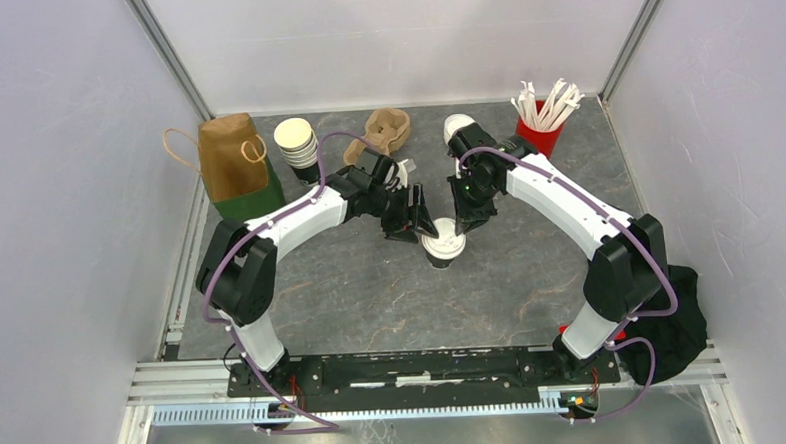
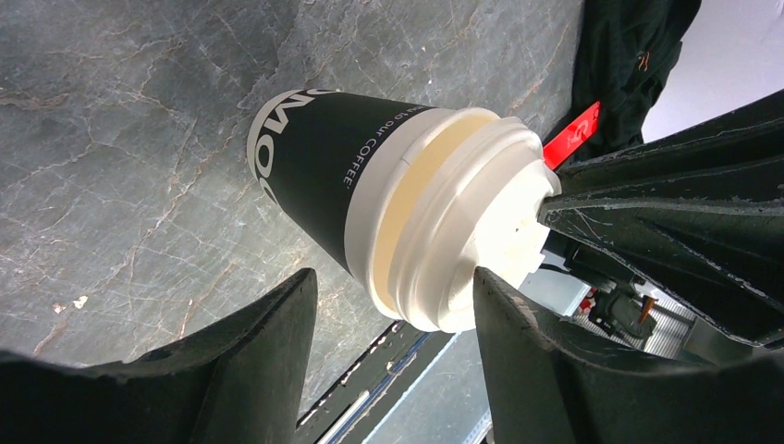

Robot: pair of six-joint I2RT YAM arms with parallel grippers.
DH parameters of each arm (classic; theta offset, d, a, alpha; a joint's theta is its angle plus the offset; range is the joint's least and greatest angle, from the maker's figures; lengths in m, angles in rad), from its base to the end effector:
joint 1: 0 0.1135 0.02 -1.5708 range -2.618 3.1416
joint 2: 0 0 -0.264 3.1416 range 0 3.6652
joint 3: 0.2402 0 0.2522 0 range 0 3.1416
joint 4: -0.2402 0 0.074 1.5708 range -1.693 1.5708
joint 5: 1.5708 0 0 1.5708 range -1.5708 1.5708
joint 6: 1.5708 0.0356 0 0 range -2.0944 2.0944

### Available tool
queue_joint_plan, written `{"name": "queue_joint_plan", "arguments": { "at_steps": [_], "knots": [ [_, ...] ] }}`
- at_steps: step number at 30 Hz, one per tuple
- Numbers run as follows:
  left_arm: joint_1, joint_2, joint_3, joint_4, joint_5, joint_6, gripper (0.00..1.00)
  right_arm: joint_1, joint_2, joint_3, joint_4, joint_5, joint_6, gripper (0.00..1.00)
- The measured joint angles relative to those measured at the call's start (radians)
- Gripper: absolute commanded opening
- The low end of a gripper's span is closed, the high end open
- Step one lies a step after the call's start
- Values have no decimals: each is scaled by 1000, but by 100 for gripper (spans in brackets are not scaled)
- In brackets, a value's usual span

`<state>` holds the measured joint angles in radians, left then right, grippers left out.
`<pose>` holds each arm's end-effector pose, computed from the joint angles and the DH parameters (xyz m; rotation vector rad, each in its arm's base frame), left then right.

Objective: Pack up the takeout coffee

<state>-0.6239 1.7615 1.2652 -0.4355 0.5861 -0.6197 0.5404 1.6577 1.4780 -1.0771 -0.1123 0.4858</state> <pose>0.2935 -0.2355 0.2256 0.2763 2.7105 -1.1874 0.2796 0.1724 0.2877 -0.1049 2.8985 0.3674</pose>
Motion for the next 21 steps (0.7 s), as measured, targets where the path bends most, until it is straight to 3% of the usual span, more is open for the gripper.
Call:
{"name": "queue_joint_plan", "arguments": {
  "at_steps": [21],
  "knots": [
    [0,0,0,-5,0,0,59,-6,30,5,22,-19,-5,16]
  ]
}}
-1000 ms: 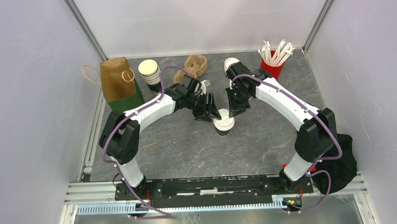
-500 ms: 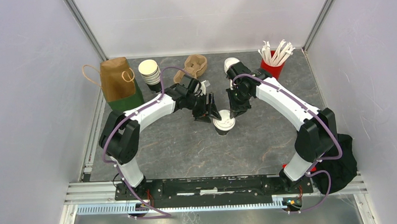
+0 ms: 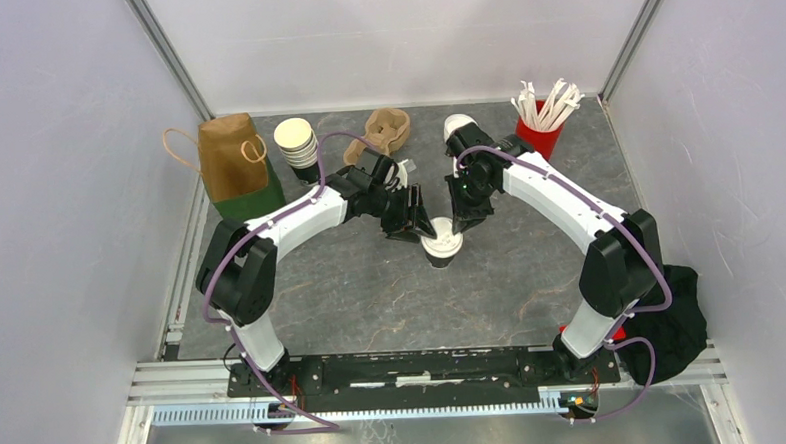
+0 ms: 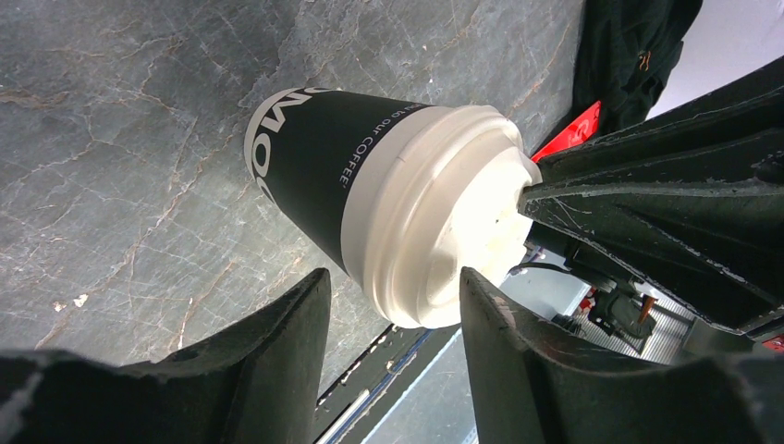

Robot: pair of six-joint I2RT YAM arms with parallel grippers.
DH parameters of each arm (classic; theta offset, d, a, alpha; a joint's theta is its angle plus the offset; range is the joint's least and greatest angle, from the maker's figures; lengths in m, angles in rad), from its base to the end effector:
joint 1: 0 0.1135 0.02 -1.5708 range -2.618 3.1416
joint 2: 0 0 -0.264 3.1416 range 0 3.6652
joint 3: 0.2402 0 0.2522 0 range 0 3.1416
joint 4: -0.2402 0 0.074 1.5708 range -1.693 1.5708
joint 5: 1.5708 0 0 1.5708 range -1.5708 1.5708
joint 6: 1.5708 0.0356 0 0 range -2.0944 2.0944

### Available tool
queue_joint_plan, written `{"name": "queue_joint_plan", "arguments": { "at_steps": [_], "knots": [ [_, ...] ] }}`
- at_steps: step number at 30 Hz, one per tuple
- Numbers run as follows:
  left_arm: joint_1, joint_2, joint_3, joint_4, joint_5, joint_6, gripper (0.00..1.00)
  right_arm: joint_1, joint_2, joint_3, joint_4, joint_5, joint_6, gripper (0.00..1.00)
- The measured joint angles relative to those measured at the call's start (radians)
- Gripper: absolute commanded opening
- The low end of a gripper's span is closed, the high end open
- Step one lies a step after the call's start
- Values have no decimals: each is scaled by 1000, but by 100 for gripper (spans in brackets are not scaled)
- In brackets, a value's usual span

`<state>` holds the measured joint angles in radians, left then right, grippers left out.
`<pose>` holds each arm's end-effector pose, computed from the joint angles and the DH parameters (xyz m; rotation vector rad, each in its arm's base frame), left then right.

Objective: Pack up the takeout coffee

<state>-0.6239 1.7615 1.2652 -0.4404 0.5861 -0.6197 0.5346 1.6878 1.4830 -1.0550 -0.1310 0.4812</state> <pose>0.2932 -0.2353 0.2253 0.2747 2.7158 -1.1854 0.2870 0.1753 0.2806 -0.1075 2.9062 0.3884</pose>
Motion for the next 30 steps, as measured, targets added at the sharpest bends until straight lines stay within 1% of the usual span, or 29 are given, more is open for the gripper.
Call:
{"name": "queue_joint_plan", "arguments": {
  "at_steps": [1,2,5,7,9,10,11,16,19,25,28,30],
  "knots": [
    [0,0,0,0,0,0,57,0,0,0,1,0,0,17],
    [0,0,0,0,0,0,56,0,0,0,3,0,0,20],
    [0,9,3,-10,-10,4,54,-1,0,0,21,-11,-10,42],
    [0,15,6,-18,-13,6,54,-4,0,-1,45,-35,-24,53],
    [0,16,10,-26,-22,10,53,-16,-7,-18,97,-74,-51,61],
    [0,16,12,-27,-26,12,53,-24,-18,-37,124,-92,-62,64],
    [0,16,13,-27,-28,12,53,-40,-37,-70,158,-115,-77,66],
    [0,16,13,-30,-35,14,52,-169,-174,-283,316,-280,-119,66],
    [0,16,14,-30,-35,14,52,-230,-221,-399,418,-385,-132,62],
    [0,19,14,-30,-34,14,51,-238,-234,-576,664,-593,-113,59],
    [0,19,14,-30,-35,14,51,-246,-233,-649,792,-675,-87,50],
    [1,19,13,-29,-35,14,50,-262,-228,-677,847,-705,-83,49]
  ]
}}
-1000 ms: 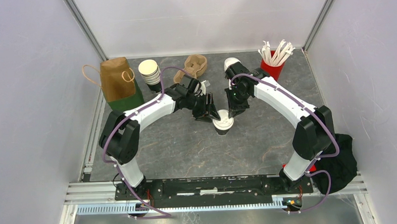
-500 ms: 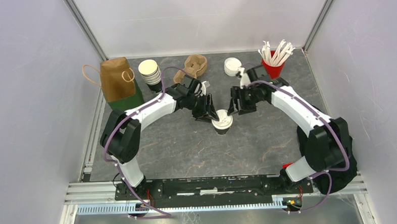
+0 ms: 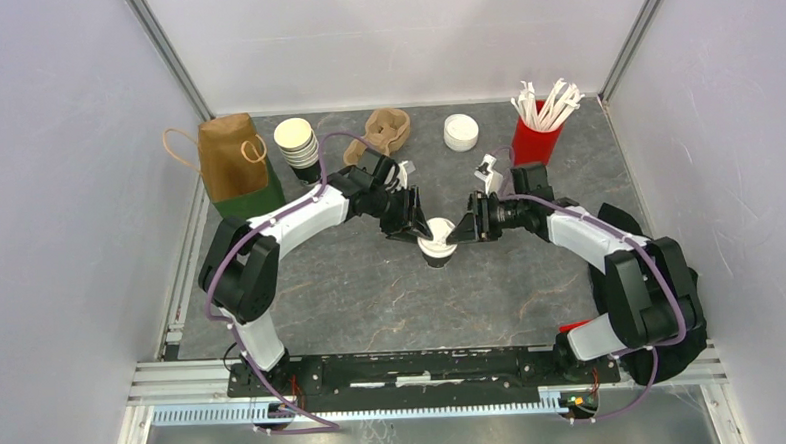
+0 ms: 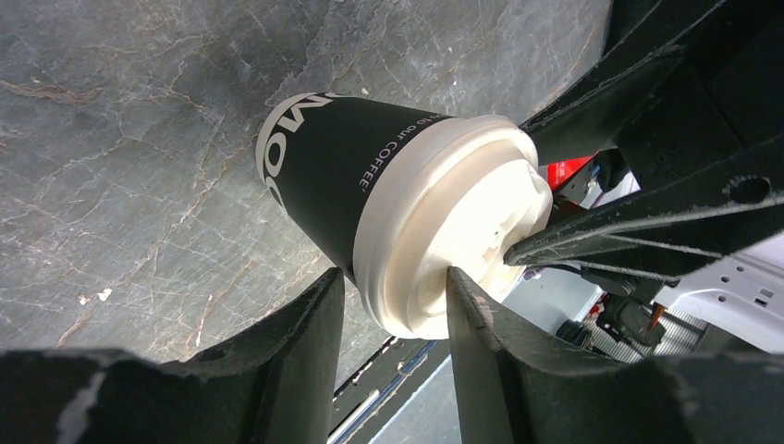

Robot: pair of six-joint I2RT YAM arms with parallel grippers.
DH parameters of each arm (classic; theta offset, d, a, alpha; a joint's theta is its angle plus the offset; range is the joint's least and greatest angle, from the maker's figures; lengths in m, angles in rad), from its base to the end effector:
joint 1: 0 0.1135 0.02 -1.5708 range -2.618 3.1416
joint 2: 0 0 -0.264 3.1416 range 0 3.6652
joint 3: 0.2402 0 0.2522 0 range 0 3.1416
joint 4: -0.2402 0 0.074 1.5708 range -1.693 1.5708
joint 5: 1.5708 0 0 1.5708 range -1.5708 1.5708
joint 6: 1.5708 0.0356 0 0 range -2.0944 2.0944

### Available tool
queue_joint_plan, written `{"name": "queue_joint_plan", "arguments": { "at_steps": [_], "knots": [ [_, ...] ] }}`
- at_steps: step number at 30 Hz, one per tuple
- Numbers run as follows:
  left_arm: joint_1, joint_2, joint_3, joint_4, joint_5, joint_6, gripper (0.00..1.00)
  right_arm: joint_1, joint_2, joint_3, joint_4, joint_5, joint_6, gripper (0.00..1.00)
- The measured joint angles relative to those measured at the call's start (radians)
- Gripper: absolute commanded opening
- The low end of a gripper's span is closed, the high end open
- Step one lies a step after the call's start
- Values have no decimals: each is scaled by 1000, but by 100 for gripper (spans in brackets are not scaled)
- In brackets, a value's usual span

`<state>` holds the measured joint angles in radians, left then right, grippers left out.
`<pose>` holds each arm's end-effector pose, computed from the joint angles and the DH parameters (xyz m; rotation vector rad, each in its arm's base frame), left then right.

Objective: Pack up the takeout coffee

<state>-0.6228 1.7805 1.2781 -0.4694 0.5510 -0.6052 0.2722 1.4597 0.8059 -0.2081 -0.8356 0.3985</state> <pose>0.2956 -0.2353 0.2202 0.2639 2.7441 -1.1232 0.2678 0.1022 0.2002 -0.2450 2.4500 1.3145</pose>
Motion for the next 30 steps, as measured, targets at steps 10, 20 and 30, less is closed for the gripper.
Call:
{"name": "queue_joint_plan", "arguments": {
  "at_steps": [10,20,30],
  "knots": [
    [2,-12,-58,77,35,-2,56,-76,90,-87,193,-189,-7,53],
    [28,-27,-59,82,36,-18,78,-70,80,28,-5,-121,-82,72],
    [72,-13,18,87,63,-18,65,-69,60,41,-63,-80,-76,63]
  ]
}}
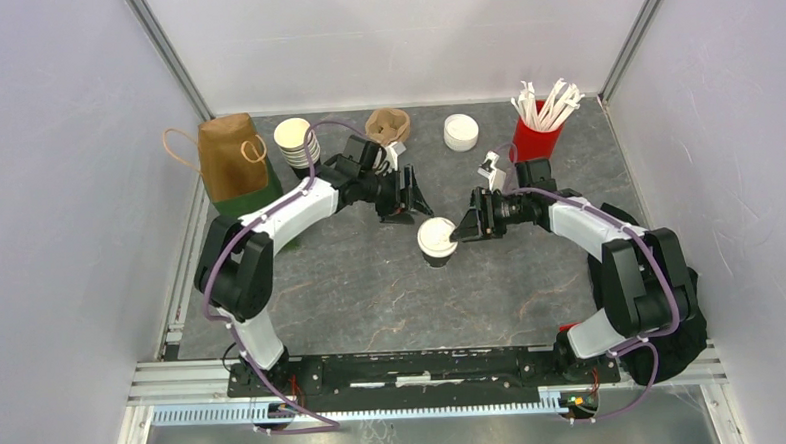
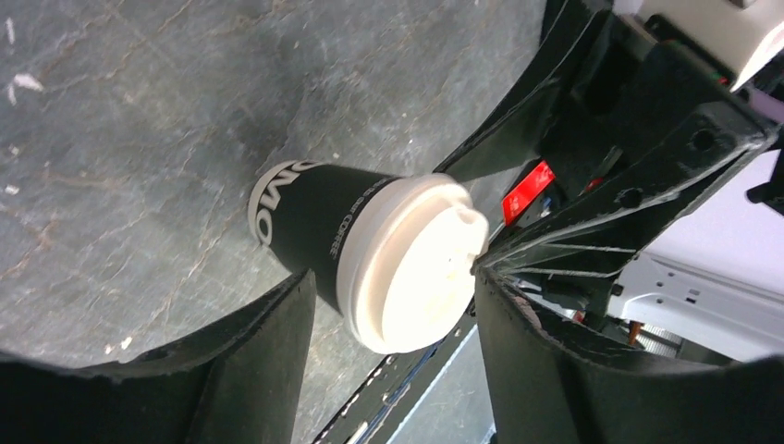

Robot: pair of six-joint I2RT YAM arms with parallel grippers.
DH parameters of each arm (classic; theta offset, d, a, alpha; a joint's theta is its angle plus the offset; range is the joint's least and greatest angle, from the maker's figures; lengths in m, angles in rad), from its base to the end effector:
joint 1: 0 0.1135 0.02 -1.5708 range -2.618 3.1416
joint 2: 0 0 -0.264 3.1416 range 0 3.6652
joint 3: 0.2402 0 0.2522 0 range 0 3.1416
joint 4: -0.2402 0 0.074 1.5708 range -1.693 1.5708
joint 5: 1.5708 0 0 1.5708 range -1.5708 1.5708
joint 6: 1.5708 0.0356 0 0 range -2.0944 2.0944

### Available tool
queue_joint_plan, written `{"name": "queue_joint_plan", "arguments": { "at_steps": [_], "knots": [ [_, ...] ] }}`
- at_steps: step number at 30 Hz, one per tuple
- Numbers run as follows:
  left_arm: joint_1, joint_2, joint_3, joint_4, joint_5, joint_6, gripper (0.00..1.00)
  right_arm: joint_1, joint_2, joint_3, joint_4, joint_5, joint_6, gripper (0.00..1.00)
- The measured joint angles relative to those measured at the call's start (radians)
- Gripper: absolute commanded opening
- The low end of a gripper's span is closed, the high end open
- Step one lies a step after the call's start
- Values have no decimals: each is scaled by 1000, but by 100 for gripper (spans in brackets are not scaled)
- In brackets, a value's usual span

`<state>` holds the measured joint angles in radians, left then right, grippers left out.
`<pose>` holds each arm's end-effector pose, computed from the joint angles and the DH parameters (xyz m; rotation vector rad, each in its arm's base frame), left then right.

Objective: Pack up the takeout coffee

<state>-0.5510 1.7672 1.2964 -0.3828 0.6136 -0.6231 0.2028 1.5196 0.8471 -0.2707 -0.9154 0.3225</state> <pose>0.3171 -0.2189 0.2371 0.2153 2.6151 -1.2282 0.2800 0.0864 0.1940 -0.2434 2.4591 1.3663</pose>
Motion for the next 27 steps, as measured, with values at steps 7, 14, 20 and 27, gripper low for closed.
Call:
{"name": "queue_joint_plan", "arguments": {
  "at_steps": [7,14,20,27],
  "knots": [
    [2,23,-34,69,61,-22,54,5,8,6,34,-8,61,49],
    [6,8,-140,118,100,-63,50,8,98,107,35,-5,77,52],
    [-3,-33,-182,123,104,-68,74,16,140,178,0,6,62,69],
    [0,-61,-182,111,92,-92,78,15,113,184,-27,16,31,77]
  ]
}}
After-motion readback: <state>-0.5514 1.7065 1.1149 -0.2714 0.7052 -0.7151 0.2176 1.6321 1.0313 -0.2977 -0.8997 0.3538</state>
